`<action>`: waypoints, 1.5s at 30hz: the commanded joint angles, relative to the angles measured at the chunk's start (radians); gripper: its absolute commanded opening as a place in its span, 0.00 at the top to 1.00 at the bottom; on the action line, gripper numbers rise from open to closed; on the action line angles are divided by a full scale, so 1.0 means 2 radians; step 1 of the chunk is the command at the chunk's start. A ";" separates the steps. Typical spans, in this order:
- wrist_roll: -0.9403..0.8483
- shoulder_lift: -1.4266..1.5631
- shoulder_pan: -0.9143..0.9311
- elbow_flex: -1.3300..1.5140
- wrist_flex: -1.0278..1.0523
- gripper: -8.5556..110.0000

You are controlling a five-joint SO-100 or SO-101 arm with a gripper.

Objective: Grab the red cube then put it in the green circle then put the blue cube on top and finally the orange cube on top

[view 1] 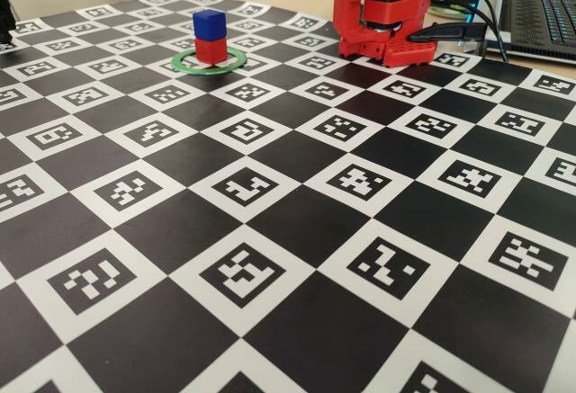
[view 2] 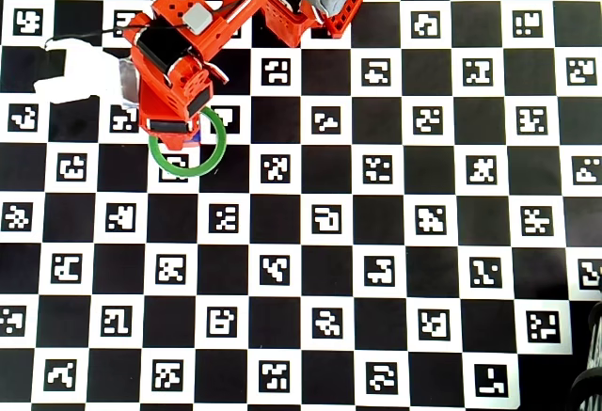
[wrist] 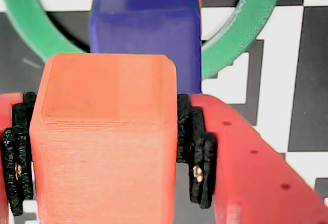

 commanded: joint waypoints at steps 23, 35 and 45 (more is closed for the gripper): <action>-0.008 0.035 0.015 0.063 -0.057 0.85; -0.018 0.039 0.018 0.061 -0.053 0.58; -0.008 0.050 0.020 -0.059 0.030 0.53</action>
